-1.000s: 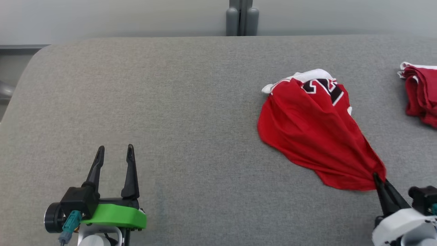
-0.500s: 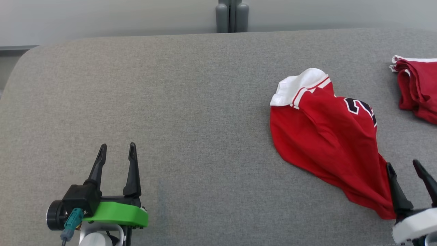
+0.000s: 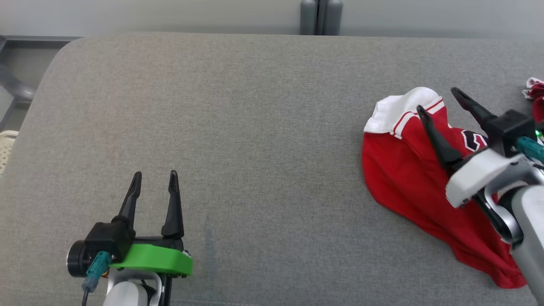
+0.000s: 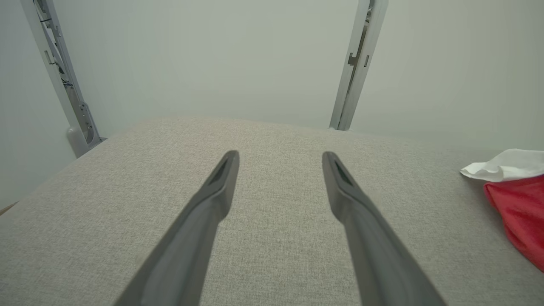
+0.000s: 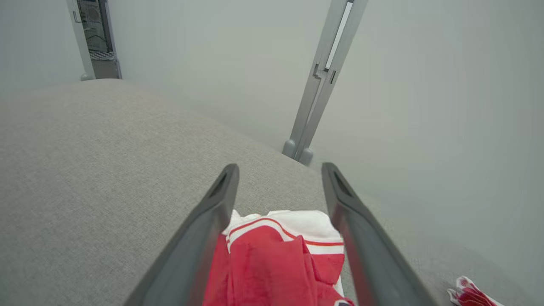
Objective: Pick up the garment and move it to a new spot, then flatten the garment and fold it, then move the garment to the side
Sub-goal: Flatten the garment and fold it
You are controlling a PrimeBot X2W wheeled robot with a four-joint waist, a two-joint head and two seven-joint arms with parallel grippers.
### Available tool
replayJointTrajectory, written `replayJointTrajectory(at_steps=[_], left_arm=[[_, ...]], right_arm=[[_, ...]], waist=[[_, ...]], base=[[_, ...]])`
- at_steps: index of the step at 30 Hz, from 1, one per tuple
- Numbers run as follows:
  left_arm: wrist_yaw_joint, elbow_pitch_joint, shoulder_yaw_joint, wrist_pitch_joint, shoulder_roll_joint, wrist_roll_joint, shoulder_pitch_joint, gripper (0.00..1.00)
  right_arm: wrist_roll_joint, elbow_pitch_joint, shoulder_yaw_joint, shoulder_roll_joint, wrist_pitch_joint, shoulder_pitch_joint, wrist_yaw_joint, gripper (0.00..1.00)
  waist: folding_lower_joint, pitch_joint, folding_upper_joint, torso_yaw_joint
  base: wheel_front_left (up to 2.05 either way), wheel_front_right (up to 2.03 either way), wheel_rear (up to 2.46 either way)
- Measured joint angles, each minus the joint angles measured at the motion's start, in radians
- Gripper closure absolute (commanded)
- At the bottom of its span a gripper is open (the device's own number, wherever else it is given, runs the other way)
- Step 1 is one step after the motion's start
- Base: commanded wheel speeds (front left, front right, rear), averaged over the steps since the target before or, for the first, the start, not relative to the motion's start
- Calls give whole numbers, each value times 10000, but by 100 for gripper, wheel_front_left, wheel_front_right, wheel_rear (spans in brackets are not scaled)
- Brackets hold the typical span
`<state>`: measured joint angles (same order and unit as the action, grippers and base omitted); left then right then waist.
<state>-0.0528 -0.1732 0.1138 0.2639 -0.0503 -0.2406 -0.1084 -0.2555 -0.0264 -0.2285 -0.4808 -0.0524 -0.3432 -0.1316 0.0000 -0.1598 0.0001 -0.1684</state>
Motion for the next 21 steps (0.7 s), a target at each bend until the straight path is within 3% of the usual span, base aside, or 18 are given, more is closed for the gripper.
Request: replayJointTrajectory(at_steps=[7, 14, 15, 16, 21], left_arm=[[196, 2, 387, 2, 2, -280, -157, 0], [326, 44, 460, 0, 2, -403, -147, 0], [345, 50, 453, 0, 2, -405, -141, 0], [357, 56, 451, 0, 2, -405, -139, 0], [368, 44, 447, 0, 4, -407, -133, 0]], right_arm=[[-171, -1988, -1653, -176, -1467, -1587, 0, 0], [-272, -3342, -2428, -265, -2640, -1835, 0, 0], [-268, -3423, -2412, -259, -2644, -1849, 0, 4], [-222, -3498, -2422, -268, -2646, -1868, 0, 100], [-31, -3703, -2301, -201, -2324, -1998, 0, 100]], waist=[[0, -193, 0, -575], [0, -297, 0, -936], [0, -302, 0, -939], [0, -298, 0, -932], [0, -245, 0, -821]], base=[[0, 0, 0], [0, 0, 0], [0, 0, 0], [0, 0, 0], [0, 0, 0]])
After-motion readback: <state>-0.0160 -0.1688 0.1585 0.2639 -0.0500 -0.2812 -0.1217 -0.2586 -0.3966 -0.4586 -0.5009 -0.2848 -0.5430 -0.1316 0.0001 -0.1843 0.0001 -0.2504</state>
